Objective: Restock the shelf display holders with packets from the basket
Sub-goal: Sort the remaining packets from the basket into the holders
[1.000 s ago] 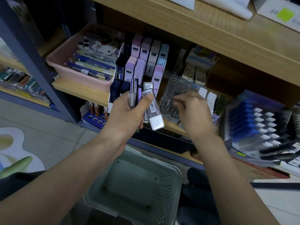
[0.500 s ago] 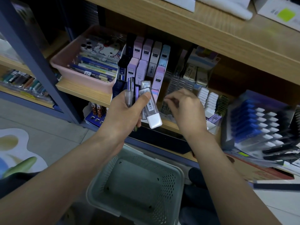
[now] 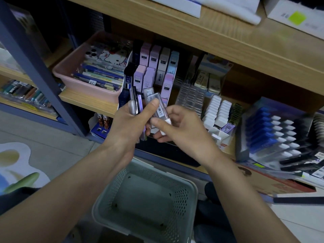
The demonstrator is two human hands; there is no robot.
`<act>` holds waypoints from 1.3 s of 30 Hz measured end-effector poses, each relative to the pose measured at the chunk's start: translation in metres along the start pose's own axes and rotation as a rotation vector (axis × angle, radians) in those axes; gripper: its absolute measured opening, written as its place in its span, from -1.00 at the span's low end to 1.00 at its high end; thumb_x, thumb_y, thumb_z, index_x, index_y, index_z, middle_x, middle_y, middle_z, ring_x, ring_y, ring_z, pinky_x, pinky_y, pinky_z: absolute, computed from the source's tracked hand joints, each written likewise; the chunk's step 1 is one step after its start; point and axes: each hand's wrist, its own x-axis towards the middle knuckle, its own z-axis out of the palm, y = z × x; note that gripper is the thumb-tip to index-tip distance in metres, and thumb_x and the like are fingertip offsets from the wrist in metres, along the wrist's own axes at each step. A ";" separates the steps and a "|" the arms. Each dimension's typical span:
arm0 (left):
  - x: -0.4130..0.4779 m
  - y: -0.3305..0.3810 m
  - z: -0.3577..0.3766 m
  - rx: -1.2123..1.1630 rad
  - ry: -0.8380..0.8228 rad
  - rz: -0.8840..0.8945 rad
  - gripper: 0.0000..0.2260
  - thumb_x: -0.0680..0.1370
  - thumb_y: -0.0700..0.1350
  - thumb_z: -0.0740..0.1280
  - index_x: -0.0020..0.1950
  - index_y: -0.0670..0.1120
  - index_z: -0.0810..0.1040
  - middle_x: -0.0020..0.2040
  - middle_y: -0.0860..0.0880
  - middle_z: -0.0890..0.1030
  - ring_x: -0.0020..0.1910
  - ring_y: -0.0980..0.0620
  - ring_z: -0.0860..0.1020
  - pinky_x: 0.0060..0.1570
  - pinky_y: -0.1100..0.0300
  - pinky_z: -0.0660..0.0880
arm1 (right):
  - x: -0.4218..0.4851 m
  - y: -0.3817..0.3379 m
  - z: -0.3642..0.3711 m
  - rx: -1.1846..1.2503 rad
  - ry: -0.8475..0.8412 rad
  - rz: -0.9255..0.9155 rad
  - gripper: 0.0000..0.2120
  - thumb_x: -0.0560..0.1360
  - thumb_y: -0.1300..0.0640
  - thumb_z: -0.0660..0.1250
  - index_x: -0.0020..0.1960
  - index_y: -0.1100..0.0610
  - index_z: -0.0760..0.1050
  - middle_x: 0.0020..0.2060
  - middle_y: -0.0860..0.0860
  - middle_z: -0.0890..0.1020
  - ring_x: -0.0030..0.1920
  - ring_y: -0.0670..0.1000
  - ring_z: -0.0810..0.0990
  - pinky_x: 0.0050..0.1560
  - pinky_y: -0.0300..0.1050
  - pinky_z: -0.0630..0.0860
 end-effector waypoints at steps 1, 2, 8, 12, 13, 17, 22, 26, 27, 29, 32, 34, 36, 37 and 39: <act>0.000 0.001 0.000 -0.007 -0.006 0.006 -0.83 0.47 0.03 0.36 -0.21 -0.06 0.52 -0.55 0.09 0.45 -0.57 0.14 0.36 -0.54 0.29 0.32 | -0.001 -0.001 -0.001 0.052 0.020 -0.002 -0.92 0.48 0.18 0.37 -0.05 0.15 0.50 -0.27 0.00 0.63 -0.34 -0.08 0.63 -0.27 -0.23 0.61; 0.001 0.001 0.000 -0.012 -0.016 0.014 -0.82 0.46 0.02 0.36 -0.21 -0.07 0.51 -0.55 0.09 0.44 -0.58 0.14 0.36 -0.55 0.30 0.31 | -0.003 -0.001 -0.003 0.097 0.055 -0.012 -0.93 0.47 0.21 0.37 -0.06 0.17 0.51 -0.31 -0.02 0.61 -0.36 -0.12 0.60 -0.30 -0.28 0.58; -0.001 -0.006 0.009 0.057 -0.065 0.071 -0.81 0.45 -0.04 0.39 -0.25 -0.08 0.44 -0.60 0.08 0.39 -0.62 0.14 0.33 -0.59 0.36 0.28 | -0.010 0.004 -0.046 0.119 0.390 -0.105 -0.88 0.49 0.15 0.34 0.01 0.12 0.56 -0.38 -0.05 0.53 -0.42 -0.20 0.47 -0.36 -0.36 0.46; -0.002 -0.012 0.016 0.090 -0.051 0.075 -0.79 0.47 -0.04 0.39 -0.30 -0.04 0.43 -0.60 0.07 0.38 -0.62 0.13 0.33 -0.59 0.34 0.28 | -0.016 0.025 -0.085 -0.375 0.722 -0.206 -0.80 0.42 0.03 0.44 -0.03 0.08 0.51 -0.25 -0.08 0.59 -0.24 -0.09 0.58 -0.24 -0.20 0.52; -0.003 -0.012 0.018 0.094 -0.056 0.078 -0.80 0.47 -0.04 0.39 -0.29 -0.03 0.43 -0.60 0.07 0.38 -0.61 0.13 0.33 -0.58 0.33 0.29 | -0.018 0.030 -0.092 -0.454 0.739 -0.222 -0.84 0.44 0.04 0.43 -0.06 0.06 0.51 -0.25 -0.09 0.59 -0.23 -0.09 0.57 -0.22 -0.21 0.50; -0.005 -0.017 0.026 0.104 -0.068 0.075 -0.82 0.47 -0.05 0.39 -0.27 -0.05 0.45 -0.60 0.08 0.37 -0.61 0.15 0.32 -0.55 0.30 0.31 | -0.026 0.043 -0.109 -0.726 0.703 -0.260 -0.85 0.57 0.20 0.25 0.07 0.17 0.57 -0.06 0.03 0.52 -0.13 -0.17 0.41 -0.14 -0.53 0.24; -0.011 -0.021 0.033 0.140 -0.091 0.058 -0.82 0.47 -0.02 0.38 -0.18 -0.11 0.48 -0.58 0.08 0.38 -0.59 0.14 0.35 -0.52 0.27 0.34 | -0.029 0.046 -0.111 -0.801 0.637 -0.196 -0.79 0.56 0.23 0.25 0.18 0.19 0.51 0.01 0.09 0.53 -0.10 -0.10 0.41 -0.17 -0.41 0.25; -0.013 -0.023 0.037 0.158 -0.111 0.054 -0.83 0.49 -0.03 0.36 -0.21 -0.09 0.47 -0.59 0.07 0.37 -0.59 0.13 0.35 -0.54 0.28 0.33 | -0.026 0.051 -0.109 -0.752 0.633 -0.136 -0.88 0.51 0.14 0.36 0.01 0.12 0.46 -0.17 0.00 0.56 -0.18 -0.03 0.53 -0.13 -0.05 0.54; -0.014 -0.023 0.038 0.156 -0.117 0.048 -0.82 0.49 -0.03 0.36 -0.22 -0.08 0.47 -0.58 0.06 0.37 -0.59 0.13 0.35 -0.55 0.29 0.33 | -0.026 0.053 -0.108 -0.758 0.640 -0.135 -0.89 0.50 0.14 0.36 -0.01 0.12 0.47 -0.20 0.01 0.57 -0.20 -0.02 0.54 -0.14 0.00 0.56; -0.014 -0.023 0.039 0.150 -0.123 0.034 -0.82 0.49 -0.02 0.36 -0.25 -0.06 0.46 -0.55 0.03 0.38 -0.58 0.13 0.35 -0.55 0.30 0.33 | -0.024 0.055 -0.108 -0.754 0.658 -0.156 -0.90 0.50 0.14 0.37 -0.03 0.13 0.49 -0.24 -0.01 0.57 -0.23 -0.04 0.54 -0.16 0.01 0.57; -0.015 -0.024 0.041 0.154 -0.129 0.024 -0.81 0.50 -0.01 0.36 -0.27 -0.03 0.46 -0.51 0.00 0.39 -0.57 0.12 0.36 -0.55 0.30 0.33 | -0.023 0.057 -0.108 -0.724 0.682 -0.193 -0.92 0.50 0.14 0.37 -0.05 0.14 0.50 -0.25 -0.04 0.54 -0.26 -0.08 0.51 -0.18 -0.07 0.54; -0.014 -0.025 0.043 0.150 -0.128 0.022 -0.82 0.49 -0.01 0.37 -0.27 -0.02 0.47 -0.50 -0.01 0.39 -0.55 0.11 0.36 -0.53 0.29 0.32 | -0.022 0.056 -0.108 -0.710 0.676 -0.203 -0.93 0.50 0.14 0.37 -0.07 0.12 0.50 -0.27 -0.06 0.54 -0.26 -0.09 0.50 -0.20 -0.13 0.53; -0.014 -0.026 0.044 0.157 -0.127 0.017 -0.83 0.49 0.00 0.37 -0.26 -0.02 0.48 -0.50 -0.02 0.40 -0.55 0.10 0.36 -0.52 0.29 0.32 | -0.021 0.055 -0.107 -0.701 0.668 -0.209 -0.93 0.49 0.14 0.38 -0.08 0.11 0.51 -0.28 -0.04 0.54 -0.27 -0.07 0.51 -0.21 -0.12 0.52; -0.014 -0.026 0.044 0.162 -0.127 0.012 -0.83 0.49 0.00 0.36 -0.25 -0.03 0.49 -0.50 -0.01 0.40 -0.55 0.11 0.36 -0.52 0.30 0.32 | -0.020 0.056 -0.107 -0.693 0.655 -0.203 -0.93 0.49 0.14 0.38 -0.09 0.12 0.51 -0.29 -0.04 0.54 -0.27 -0.05 0.52 -0.20 -0.09 0.53; -0.016 -0.026 0.045 0.166 -0.133 0.004 -0.83 0.49 0.01 0.35 -0.24 -0.04 0.48 -0.50 0.00 0.40 -0.54 0.11 0.37 -0.50 0.28 0.33 | -0.018 0.059 -0.107 -0.698 0.599 -0.152 -0.95 0.49 0.16 0.37 -0.09 0.14 0.53 -0.28 -0.01 0.58 -0.25 0.00 0.56 -0.17 0.00 0.56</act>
